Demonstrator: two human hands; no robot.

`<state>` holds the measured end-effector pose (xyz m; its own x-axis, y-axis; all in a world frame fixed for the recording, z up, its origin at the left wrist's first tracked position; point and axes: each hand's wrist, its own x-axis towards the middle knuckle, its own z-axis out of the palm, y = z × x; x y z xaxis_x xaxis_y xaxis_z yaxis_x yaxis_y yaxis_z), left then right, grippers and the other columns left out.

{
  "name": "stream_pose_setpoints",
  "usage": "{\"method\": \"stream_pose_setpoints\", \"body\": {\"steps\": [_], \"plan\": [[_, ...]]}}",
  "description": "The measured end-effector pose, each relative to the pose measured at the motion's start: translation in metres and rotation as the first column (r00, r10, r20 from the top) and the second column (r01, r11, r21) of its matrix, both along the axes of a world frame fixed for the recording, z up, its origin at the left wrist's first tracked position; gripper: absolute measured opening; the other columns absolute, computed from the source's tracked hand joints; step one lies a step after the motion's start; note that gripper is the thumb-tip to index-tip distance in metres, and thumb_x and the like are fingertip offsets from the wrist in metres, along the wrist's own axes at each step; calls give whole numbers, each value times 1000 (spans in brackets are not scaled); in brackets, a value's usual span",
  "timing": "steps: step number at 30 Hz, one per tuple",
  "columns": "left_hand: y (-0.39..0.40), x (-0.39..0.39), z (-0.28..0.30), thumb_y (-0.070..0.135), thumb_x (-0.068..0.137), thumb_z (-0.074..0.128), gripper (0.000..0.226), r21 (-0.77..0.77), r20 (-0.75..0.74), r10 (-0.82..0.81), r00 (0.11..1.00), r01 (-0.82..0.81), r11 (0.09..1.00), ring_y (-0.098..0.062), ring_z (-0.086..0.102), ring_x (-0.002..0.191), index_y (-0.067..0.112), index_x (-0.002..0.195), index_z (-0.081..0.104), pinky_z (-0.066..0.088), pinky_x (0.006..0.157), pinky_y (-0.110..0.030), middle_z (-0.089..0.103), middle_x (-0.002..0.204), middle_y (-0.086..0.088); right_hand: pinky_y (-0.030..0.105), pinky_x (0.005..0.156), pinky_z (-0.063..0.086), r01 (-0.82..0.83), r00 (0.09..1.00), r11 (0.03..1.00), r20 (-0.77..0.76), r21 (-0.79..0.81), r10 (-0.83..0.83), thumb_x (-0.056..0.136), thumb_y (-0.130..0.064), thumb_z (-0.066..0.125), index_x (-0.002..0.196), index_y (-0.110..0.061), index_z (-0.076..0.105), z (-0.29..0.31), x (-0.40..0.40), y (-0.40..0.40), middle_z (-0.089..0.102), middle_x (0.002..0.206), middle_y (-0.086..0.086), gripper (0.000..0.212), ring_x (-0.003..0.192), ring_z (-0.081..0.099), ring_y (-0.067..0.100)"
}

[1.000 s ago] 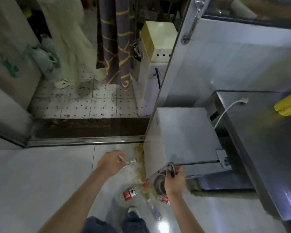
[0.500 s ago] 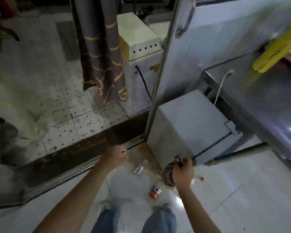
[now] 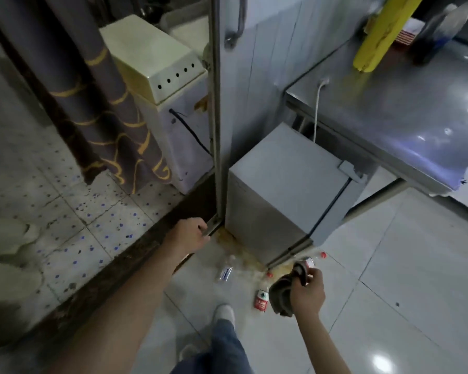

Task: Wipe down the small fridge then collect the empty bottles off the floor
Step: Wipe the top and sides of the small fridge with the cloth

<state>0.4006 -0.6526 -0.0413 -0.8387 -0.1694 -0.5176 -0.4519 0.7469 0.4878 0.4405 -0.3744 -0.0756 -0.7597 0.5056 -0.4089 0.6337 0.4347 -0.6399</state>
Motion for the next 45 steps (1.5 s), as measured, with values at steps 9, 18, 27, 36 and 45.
{"method": "stream_pose_setpoints", "body": {"steps": [9,18,27,36,45], "plan": [[-2,-64,-7,32,86,65,38,-45,10,-184,983,185,982,-18,62,103,19,121,59,51,89,-32,67,111,-2,32,70,38,23,999,1000,-24,1,-23,87,-5,55,91,-15,44,-7,-37,-19,54,86,5,16,78,49,25],[-32,-111,-44,33,82,67,44,-19,36,-351,936,351,936,-20,61,105,17,123,57,50,89,-31,66,113,-4,29,69,34,124,989,992,-74,-1,-124,82,3,55,90,-9,49,-31,-50,-64,52,77,0,17,80,52,27],[-74,-147,-129,36,81,70,61,10,-2,-421,907,421,907,-24,57,115,17,134,47,48,95,-36,58,129,-7,34,73,39,129,987,984,-115,124,-115,79,1,58,96,-8,54,-105,-82,-113,59,101,17,20,94,56,36],[-50,-182,-226,35,82,69,73,80,-172,-420,891,438,896,-23,45,127,20,143,31,42,101,-36,46,139,-7,30,71,36,110,961,966,-275,234,-43,76,5,56,104,-5,56,-192,-120,-129,55,107,16,30,94,54,34],[-37,-215,-324,35,81,71,65,186,-353,-201,914,279,942,-24,53,119,18,135,42,47,97,-42,55,132,-4,26,70,35,121,812,925,-572,360,117,66,10,68,96,-6,60,-267,-146,-139,54,95,8,35,79,52,23]]}}
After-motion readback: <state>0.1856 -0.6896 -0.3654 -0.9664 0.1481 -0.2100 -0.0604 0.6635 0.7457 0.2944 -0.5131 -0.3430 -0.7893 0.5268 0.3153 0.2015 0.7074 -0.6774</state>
